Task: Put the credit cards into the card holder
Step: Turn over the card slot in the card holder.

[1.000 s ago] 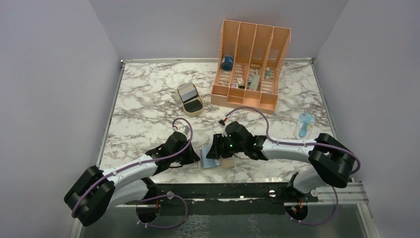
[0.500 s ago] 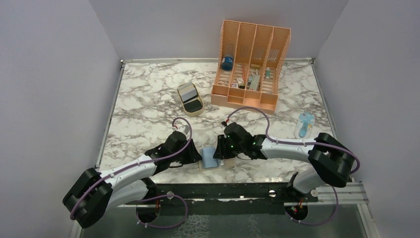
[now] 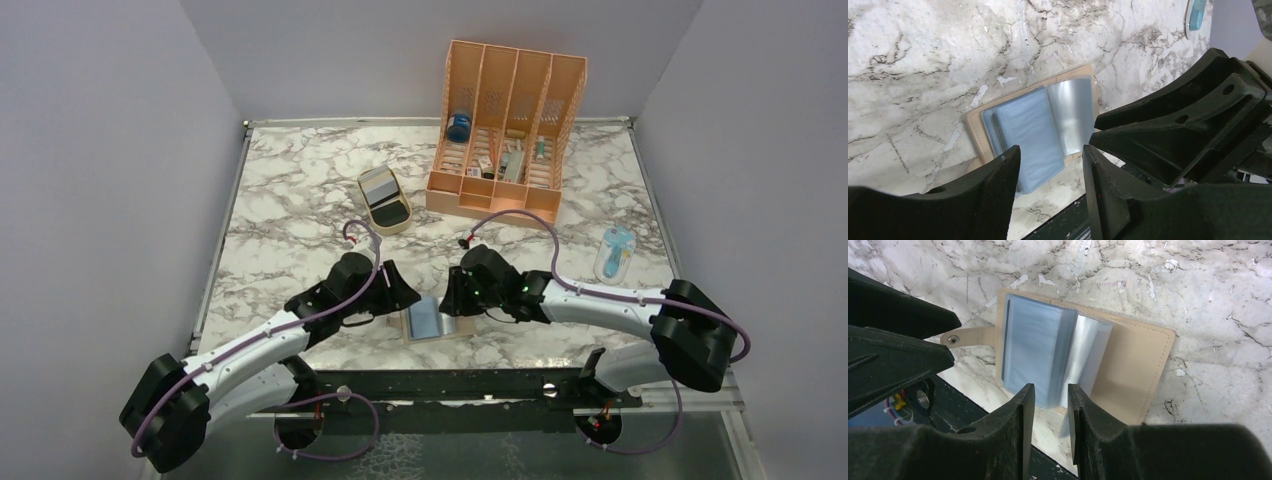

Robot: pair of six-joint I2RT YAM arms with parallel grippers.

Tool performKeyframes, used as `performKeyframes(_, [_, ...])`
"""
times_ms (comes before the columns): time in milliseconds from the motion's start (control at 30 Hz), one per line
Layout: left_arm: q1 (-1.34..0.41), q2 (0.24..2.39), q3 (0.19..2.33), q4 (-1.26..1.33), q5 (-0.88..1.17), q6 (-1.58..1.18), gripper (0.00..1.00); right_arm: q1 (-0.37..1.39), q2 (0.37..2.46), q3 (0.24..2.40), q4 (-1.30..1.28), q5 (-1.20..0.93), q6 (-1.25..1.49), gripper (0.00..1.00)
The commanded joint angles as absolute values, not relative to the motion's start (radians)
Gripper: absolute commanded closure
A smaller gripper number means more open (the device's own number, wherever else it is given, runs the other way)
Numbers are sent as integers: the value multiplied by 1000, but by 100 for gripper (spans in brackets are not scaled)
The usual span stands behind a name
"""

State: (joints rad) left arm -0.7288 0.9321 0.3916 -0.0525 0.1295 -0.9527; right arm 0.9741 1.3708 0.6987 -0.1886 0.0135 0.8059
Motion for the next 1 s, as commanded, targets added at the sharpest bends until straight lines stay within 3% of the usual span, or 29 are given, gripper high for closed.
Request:
performKeyframes(0, [-735, 950, 397, 20, 148, -989, 48, 977, 1367, 697, -197, 56, 793, 69])
performKeyframes(433, [-736, 1063, 315, 238, 175, -1044, 44, 979, 1356, 638, -180, 76, 790, 72])
performKeyframes(967, [-736, 1105, 290, 254, 153, -1060, 44, 978, 1344, 622, -156, 60, 798, 72])
